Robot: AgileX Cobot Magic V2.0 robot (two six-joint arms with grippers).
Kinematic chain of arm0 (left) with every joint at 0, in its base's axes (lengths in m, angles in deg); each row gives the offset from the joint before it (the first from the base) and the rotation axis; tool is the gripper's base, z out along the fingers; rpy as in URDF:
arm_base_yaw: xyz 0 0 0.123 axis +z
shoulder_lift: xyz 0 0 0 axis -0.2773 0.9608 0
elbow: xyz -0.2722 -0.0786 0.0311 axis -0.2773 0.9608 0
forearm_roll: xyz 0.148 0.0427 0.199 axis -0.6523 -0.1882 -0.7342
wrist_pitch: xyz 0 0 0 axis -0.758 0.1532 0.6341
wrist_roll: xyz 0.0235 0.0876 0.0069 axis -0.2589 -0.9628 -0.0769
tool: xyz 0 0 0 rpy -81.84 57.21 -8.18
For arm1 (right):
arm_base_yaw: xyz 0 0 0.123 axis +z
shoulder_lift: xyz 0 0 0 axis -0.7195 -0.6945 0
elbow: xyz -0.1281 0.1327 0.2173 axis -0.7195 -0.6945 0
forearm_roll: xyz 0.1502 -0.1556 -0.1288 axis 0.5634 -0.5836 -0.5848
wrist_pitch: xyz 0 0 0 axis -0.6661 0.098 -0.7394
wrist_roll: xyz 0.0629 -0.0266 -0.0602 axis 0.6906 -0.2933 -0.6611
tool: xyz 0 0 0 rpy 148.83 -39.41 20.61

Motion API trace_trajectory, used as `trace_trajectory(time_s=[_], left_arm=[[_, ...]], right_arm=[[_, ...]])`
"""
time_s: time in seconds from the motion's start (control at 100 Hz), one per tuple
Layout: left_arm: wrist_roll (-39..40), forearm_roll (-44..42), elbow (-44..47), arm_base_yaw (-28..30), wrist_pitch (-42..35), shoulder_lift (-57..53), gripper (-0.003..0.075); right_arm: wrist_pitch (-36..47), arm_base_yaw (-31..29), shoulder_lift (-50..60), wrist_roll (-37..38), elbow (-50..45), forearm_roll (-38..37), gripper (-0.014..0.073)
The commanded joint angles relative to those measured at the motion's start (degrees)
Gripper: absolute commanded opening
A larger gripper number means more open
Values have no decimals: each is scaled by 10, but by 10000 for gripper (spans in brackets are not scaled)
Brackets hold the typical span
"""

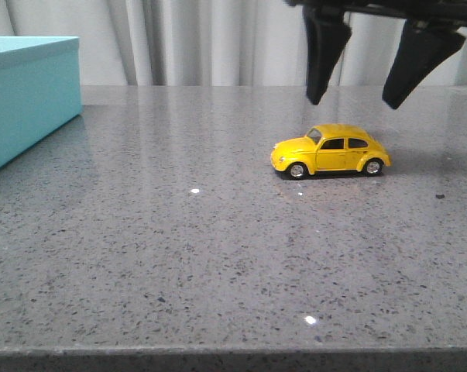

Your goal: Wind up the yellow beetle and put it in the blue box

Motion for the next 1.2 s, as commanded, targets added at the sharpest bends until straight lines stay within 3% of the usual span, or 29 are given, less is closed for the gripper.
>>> trace_trajectory(time_s=[0.0,1.19], left_arm=[[4,4,-22,0,-42,10,443],[4,4,-22,0,-32,10,443]], right_arm=[[9,2,9,18,28,-12,570],[-23,2,-43,33,31,-30,570]])
